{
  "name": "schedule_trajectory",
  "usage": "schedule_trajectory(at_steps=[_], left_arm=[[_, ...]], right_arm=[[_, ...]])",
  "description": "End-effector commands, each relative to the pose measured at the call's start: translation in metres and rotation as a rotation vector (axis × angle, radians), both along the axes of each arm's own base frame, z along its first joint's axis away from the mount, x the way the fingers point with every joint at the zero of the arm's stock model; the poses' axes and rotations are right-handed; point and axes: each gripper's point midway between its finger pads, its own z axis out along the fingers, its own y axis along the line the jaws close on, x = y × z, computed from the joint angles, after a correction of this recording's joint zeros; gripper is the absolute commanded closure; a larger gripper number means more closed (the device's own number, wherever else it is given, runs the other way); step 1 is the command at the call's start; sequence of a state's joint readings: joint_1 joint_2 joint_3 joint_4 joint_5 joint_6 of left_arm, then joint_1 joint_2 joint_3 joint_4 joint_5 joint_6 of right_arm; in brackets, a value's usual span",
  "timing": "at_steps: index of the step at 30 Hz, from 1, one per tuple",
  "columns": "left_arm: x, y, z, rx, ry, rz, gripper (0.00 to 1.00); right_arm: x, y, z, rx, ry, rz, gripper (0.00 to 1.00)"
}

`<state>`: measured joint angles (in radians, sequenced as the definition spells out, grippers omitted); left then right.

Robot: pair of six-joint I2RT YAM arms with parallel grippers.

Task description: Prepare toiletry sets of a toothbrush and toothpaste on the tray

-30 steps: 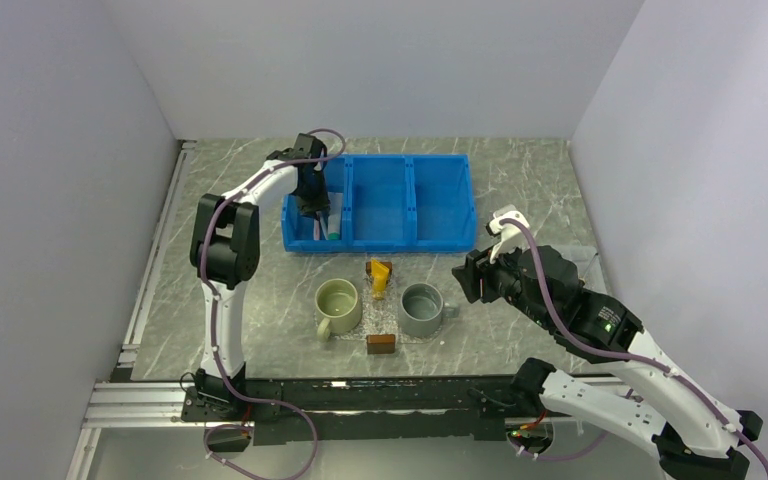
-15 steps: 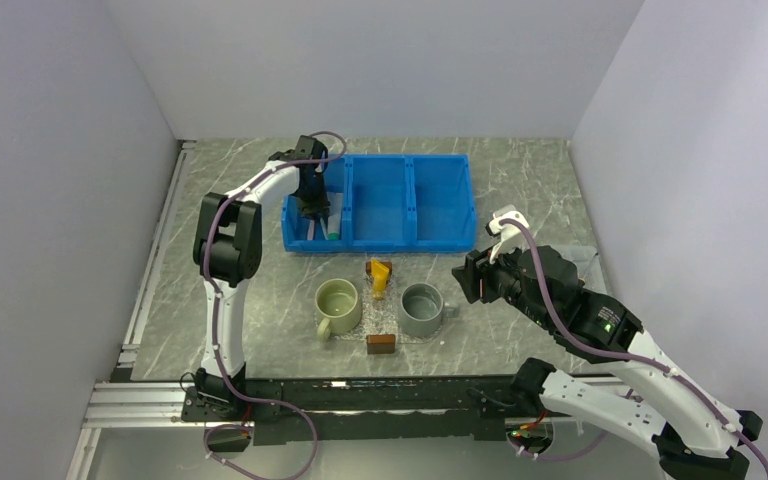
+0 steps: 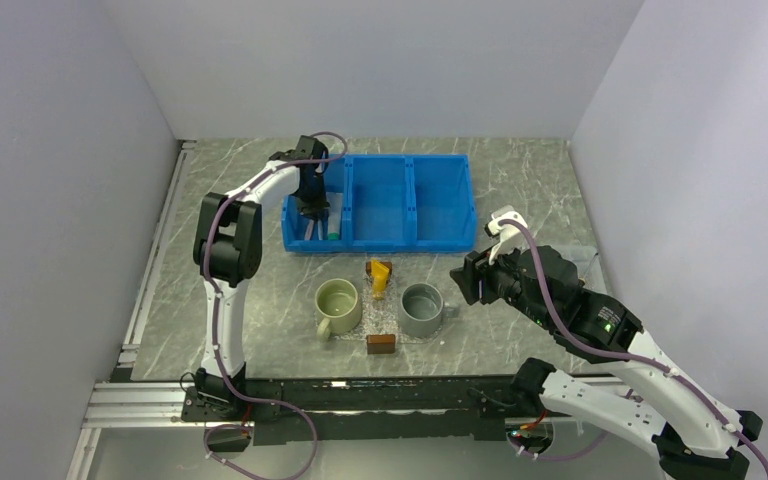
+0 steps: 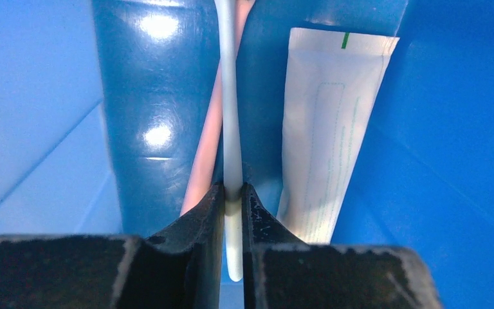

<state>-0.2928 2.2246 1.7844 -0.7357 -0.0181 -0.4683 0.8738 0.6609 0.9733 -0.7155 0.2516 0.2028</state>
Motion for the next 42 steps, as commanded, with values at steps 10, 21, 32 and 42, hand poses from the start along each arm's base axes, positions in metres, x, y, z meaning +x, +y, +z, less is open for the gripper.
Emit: schedule_trajectory(at_steps=[10,21,32,42], left_arm=[[-0.006,0.019,0.077,0.071,-0.153,-0.045,1.0],[-0.023,0.015,0.147,0.0,-0.305,-0.112,1.0],[-0.076,-0.001,0.199,-0.032,-0.414,-0.269,1.0],[-0.158,-0.018,0.234,0.049,-0.544,-0.479,1.0]], right_arm=[[-0.002,0.016,0.023,0.094,-0.017,0.046,0.46],[-0.002,0.032,0.03,0.143,-0.001,0.089,0.45],[0.0,0.054,0.037,0.191,0.026,0.137,0.43],[0.006,0.076,0.045,0.251,0.073,0.151,0.38]])
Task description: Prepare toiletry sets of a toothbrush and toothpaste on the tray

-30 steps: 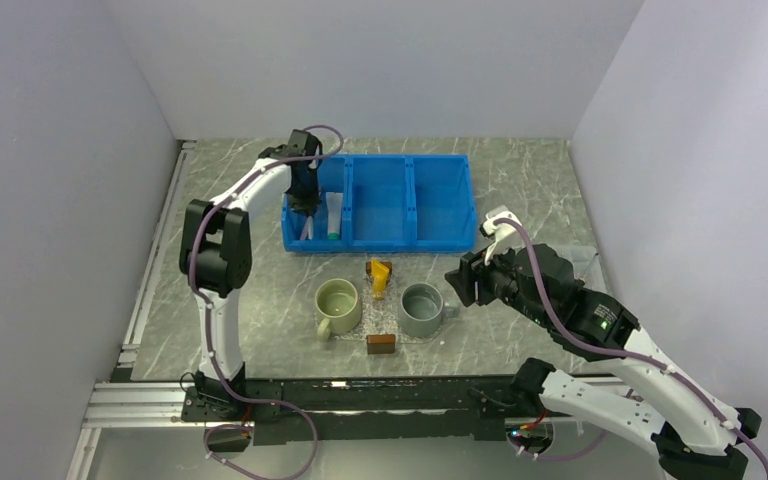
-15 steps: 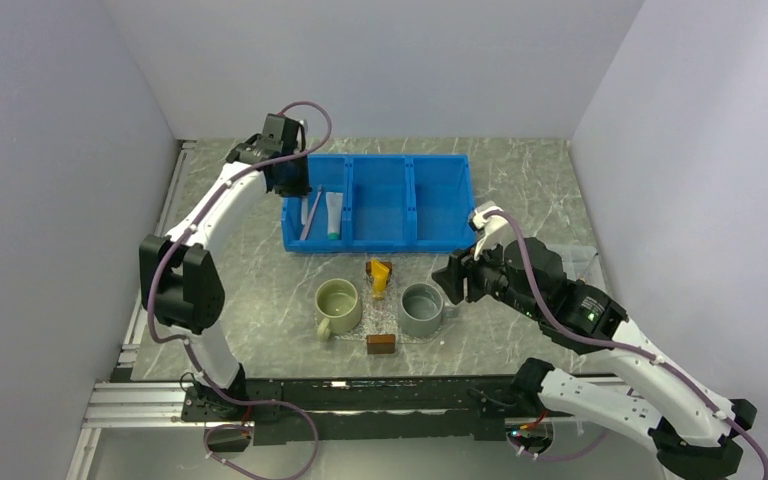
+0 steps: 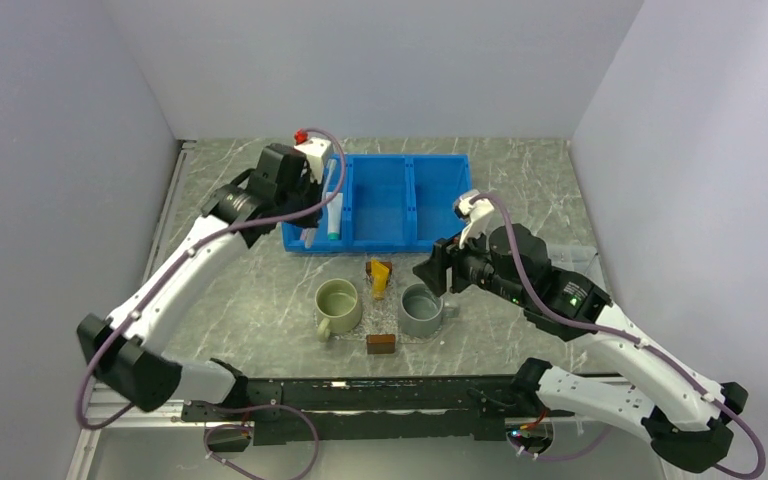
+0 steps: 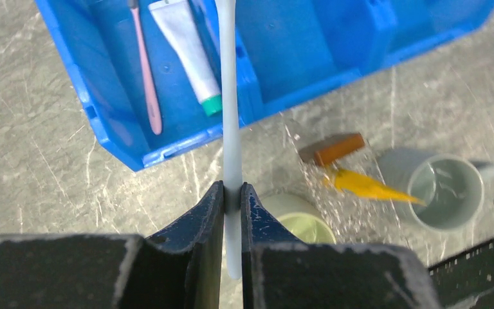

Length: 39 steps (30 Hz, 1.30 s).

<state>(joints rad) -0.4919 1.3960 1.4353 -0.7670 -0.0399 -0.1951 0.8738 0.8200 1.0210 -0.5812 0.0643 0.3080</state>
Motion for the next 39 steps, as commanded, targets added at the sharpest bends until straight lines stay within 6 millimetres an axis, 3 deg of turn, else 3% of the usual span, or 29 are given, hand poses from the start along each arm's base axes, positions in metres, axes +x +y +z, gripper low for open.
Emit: schedule_trajectory(at_steps=[1,8,15,22,32,39], left_arm=[[-0.033,0.003,0.016,0.053,-0.085,-0.076,1.0],[-0.086,0.004,0.006,0.035,-0.129,-0.185,1.0],[-0.124,0.001,-0.003,0.017,-0.187,-0.287,1.0],[-0.143,-0.003,-0.014,0.067,-0.234,-0.351,1.0],[-0.155,-0.009,-0.031,0.217,-0.26,-0.392,1.0],[-0.163,-0.013,-0.034,0.224,-0.272,-0.414,1.0]], right_arm=[[0.004,0.017,0.035,0.125,-0.016,0.01,0.38],[0.001,0.035,0.04,0.196,0.06,0.038,0.38],[-0.004,0.054,0.044,0.254,0.12,0.093,0.37],[-0.001,0.072,0.042,0.301,0.191,0.107,0.37],[0.008,0.105,0.034,0.349,0.305,0.127,0.36],[0.016,0.122,0.028,0.376,0.361,0.123,0.35]])
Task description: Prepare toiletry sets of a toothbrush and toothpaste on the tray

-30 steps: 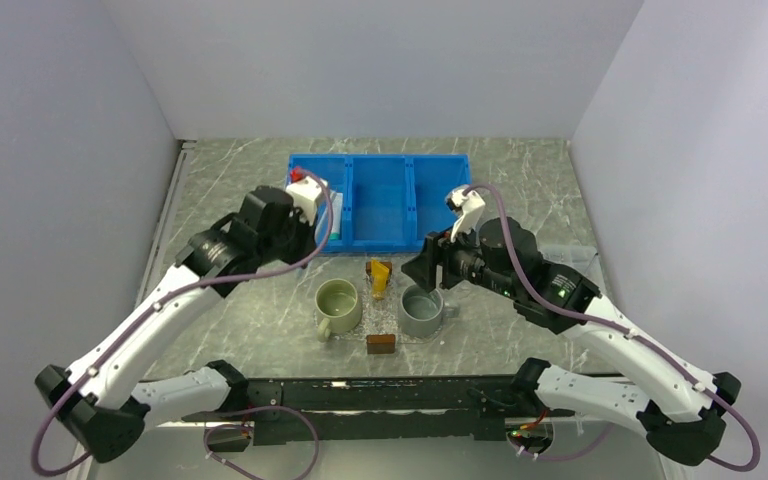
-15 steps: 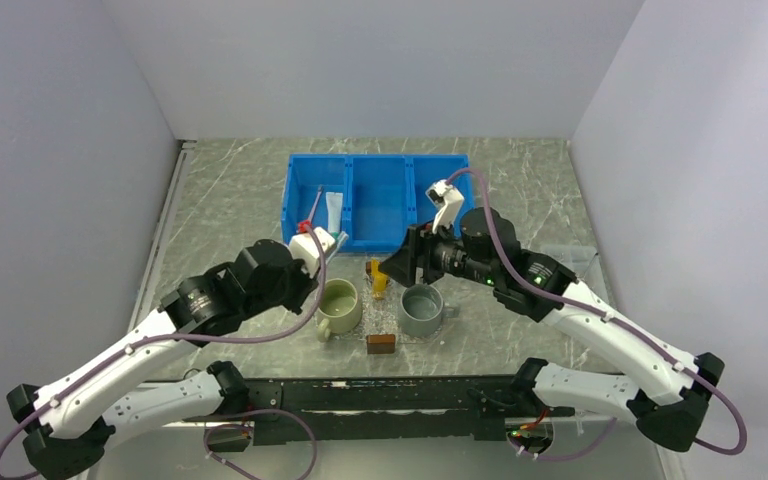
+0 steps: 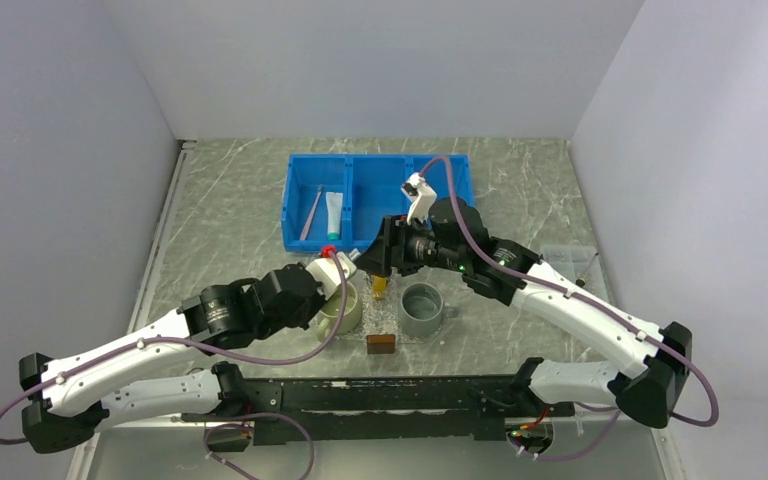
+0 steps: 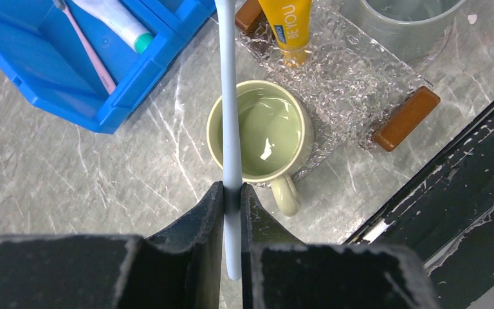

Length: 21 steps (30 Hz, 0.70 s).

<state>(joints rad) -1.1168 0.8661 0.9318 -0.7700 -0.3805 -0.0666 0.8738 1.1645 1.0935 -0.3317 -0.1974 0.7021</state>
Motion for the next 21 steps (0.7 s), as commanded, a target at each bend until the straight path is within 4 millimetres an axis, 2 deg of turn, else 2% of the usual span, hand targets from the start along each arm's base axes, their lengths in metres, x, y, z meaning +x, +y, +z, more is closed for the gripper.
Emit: schedule_trajectory(at_steps=[1,8,21], left_arm=[[0.004,0.001,0.008,-0.016,-0.044,0.025,1.0],[0.001,0.001,0.007,-0.026,-0.043,0.02,1.0],[-0.002,-0.001,0.008,-0.043,-0.041,0.006,1.0]], right_arm=[[0.007,0.018,0.036,0.12,-0.012,0.006,0.35],[0.013,0.032,0.028,0.133,0.034,0.008,0.38],[0.016,0.043,0.023,0.147,0.075,0.02,0.49]])
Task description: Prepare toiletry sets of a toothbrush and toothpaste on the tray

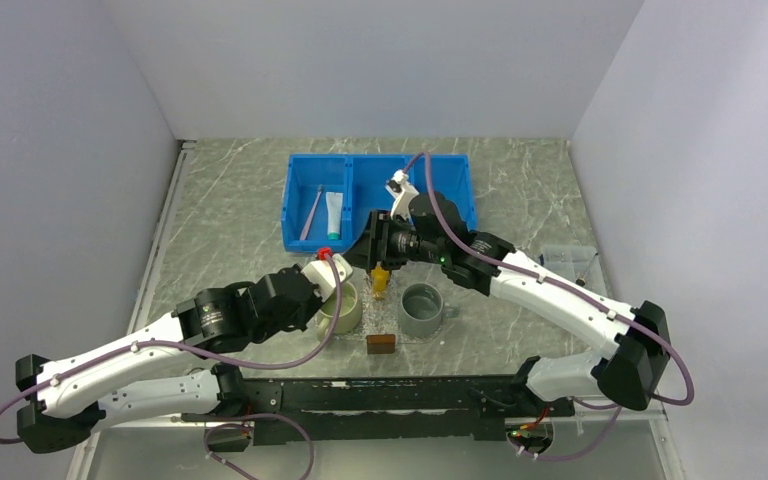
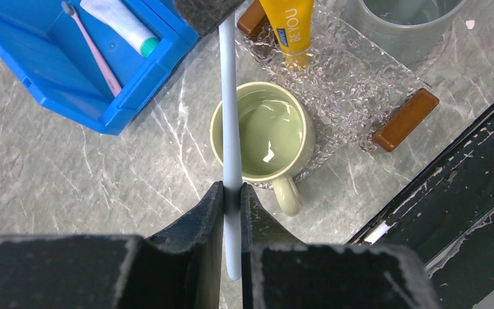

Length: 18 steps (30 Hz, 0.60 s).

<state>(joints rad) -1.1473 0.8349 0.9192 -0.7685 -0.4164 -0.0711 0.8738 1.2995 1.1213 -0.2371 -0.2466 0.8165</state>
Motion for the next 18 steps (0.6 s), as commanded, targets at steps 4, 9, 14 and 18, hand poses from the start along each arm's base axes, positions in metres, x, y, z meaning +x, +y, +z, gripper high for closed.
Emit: schedule_trajectory(at_steps=[4,9,14,18], left_arm=[[0.0008,-0.0033,0.0038,-0.028,-0.013,0.008,1.0],[0.0004,-0.0031,0.0039,-0.029,-0.013,0.008,1.0],[0.0001,-0.0026,0.0039,-0.028,-0.013,0.008,1.0],[0.0002,-0.0025,0.0042,-0.03,-0.016,0.008,1.0]], right_arm=[[0.0038,0.0137,0.0367,0.106,-0.034,0.018,0.52],[0.004,0.0142,0.0376,0.11,-0.029,0.017,0.61],[0.0028,0.0137,0.0384,0.11,-0.026,0.019,0.7],[0.0022,0.0133,0.0367,0.11,-0.022,0.019,0.79]])
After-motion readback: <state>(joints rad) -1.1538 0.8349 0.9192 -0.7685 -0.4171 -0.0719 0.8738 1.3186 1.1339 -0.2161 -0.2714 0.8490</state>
